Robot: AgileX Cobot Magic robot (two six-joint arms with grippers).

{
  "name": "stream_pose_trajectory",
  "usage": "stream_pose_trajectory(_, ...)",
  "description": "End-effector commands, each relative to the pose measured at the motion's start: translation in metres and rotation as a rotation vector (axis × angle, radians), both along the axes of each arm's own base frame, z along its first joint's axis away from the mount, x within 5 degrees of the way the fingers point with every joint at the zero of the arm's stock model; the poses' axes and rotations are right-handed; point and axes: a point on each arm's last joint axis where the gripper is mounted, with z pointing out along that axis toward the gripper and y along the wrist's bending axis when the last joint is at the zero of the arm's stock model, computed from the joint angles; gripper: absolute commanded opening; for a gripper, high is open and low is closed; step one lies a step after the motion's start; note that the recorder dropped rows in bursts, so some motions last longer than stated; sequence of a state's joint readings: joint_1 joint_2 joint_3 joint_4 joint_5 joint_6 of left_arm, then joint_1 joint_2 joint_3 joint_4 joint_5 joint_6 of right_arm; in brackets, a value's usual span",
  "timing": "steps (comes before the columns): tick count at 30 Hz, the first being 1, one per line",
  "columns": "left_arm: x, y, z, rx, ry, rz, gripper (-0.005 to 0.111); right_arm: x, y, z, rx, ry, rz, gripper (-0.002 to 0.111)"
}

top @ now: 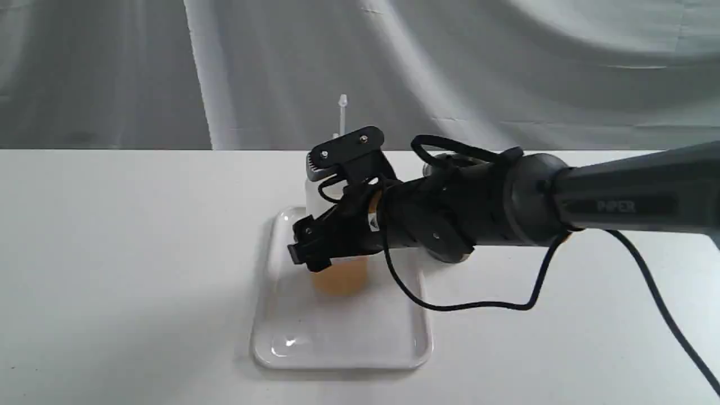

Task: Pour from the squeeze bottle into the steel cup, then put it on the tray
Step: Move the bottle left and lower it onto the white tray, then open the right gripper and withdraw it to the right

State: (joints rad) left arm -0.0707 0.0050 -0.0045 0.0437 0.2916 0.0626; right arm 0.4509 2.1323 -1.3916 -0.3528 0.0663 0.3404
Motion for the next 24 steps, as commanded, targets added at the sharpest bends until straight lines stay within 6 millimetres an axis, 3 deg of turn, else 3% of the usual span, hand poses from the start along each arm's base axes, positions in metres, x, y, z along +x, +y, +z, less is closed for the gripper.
stream_pose_trajectory(1,0.000,0.000,-0.001,-0.002,-0.007,-0.003,0.008,-0.001,0.001,0.005,-0.006,-0.014,0.010,0.093)
stream_pose_trajectory(8,0.000,0.000,-0.001,-0.002,-0.007,-0.003,0.008,-0.001,0.001,0.008,0.013,-0.005,-0.008,0.094)
stream_pose_trajectory(16,0.000,0.000,-0.001,-0.002,-0.007,-0.003,0.008,-0.007,-0.002,0.045,0.038,-0.051,-0.020,0.093)
stream_pose_trajectory(24,0.000,0.000,-0.001,-0.002,-0.007,-0.003,0.008,-0.041,-0.015,0.065,0.137,-0.115,-0.008,0.093)
